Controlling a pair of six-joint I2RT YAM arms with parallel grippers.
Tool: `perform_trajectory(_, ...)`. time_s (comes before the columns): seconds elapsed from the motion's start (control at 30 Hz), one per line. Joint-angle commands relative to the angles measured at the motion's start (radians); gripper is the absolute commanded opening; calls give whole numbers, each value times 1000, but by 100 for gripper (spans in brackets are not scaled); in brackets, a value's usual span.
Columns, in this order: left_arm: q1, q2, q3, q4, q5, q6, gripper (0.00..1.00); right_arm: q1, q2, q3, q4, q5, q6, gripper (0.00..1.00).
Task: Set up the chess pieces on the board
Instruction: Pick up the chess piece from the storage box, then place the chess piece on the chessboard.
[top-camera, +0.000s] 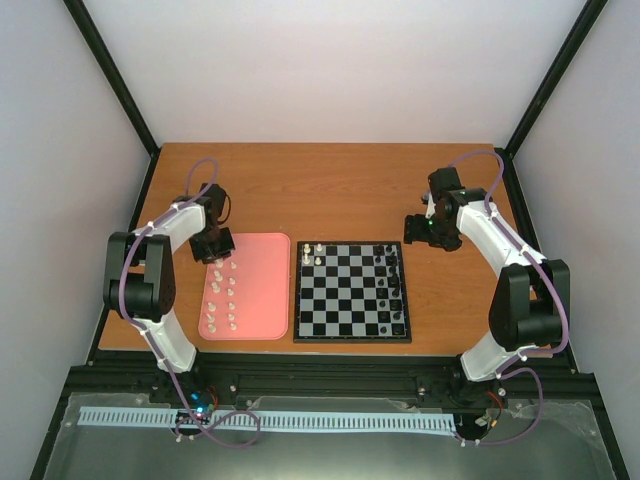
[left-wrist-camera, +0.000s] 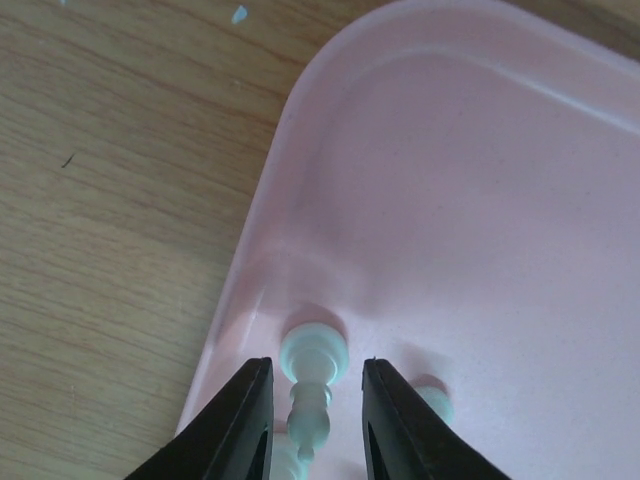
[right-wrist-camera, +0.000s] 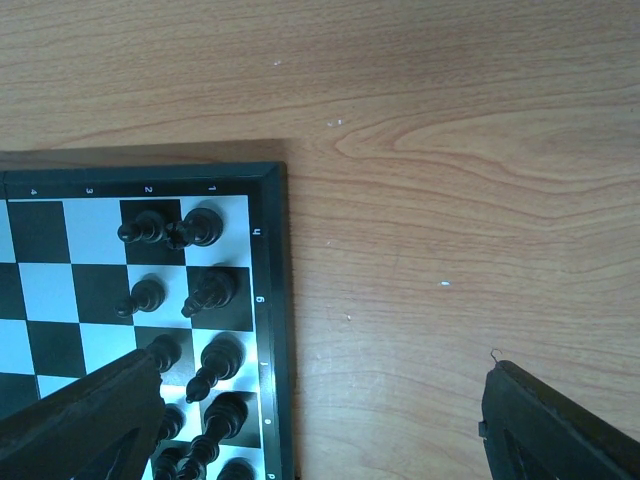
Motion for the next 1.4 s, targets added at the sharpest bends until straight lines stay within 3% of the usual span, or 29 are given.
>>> perform_trajectory(0.0, 11, 1, -12, 16, 12, 10, 27, -5, -11, -5, -6, 13, 5, 100)
perform_trajectory(0.23, 10, 11, -5, 22, 15, 8, 15, -5, -11, -6, -6, 13, 3, 100)
perform_trajectory(0.33, 11, 9, 20, 10, -1, 16, 2, -5, -14, -11, -6, 15, 5, 100)
perform_trajectory(0.63, -8, -71, 172, -96, 0, 69, 1, -5, -12, -2, -7, 13, 5, 100)
perform_trajectory(0.83, -198, -127, 291, -184, 54, 75, 1, -5, 13, 21, -5, 16, 6, 100)
perform_trajectory(1.07, -456, -144, 253, -100, 167, 9, 1, -5, 25, 45, -4, 13, 9, 100)
perform_trajectory(1.37, -567, -53, 275, -63, 126, -46, 1, -5, 22, 36, -4, 13, 3, 100)
